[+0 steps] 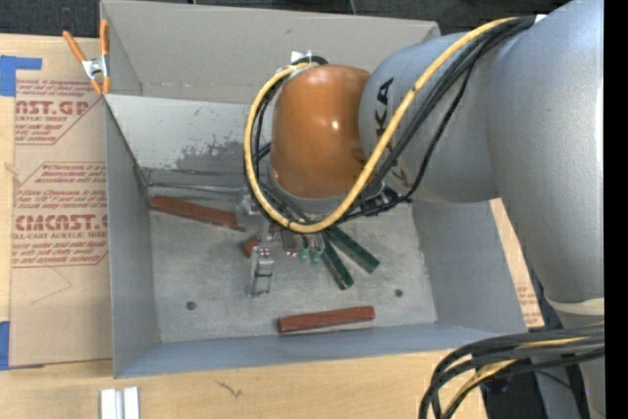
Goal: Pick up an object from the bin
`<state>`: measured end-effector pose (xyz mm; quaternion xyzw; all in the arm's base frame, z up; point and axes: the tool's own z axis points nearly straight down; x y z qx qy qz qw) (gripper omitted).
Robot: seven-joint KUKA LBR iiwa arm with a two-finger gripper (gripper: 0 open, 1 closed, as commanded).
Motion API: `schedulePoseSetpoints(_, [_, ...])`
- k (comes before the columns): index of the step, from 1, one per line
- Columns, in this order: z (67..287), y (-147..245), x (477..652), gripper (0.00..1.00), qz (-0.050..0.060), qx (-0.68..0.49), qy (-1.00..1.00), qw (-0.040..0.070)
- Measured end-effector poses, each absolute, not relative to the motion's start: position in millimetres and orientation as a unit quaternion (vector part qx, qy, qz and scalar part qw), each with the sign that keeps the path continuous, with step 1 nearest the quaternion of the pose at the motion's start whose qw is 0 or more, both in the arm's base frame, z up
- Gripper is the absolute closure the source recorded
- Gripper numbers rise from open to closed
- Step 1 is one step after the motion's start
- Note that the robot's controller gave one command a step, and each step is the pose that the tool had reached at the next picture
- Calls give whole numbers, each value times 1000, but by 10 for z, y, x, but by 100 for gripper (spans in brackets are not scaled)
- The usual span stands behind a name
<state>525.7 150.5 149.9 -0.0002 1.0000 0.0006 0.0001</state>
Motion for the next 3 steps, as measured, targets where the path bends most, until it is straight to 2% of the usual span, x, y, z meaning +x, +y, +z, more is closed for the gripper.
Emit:
schedulePoseSetpoints(1, [1148, 1246, 5506, 0, 2, -56, 998, 5])
schedulePoseSetpoints(2, [692, 685, 5642, 0, 0, -56, 998, 0])
schedulePoseSetpoints(3, [695, 869, 5641, 0, 1, -45, 999, 1])
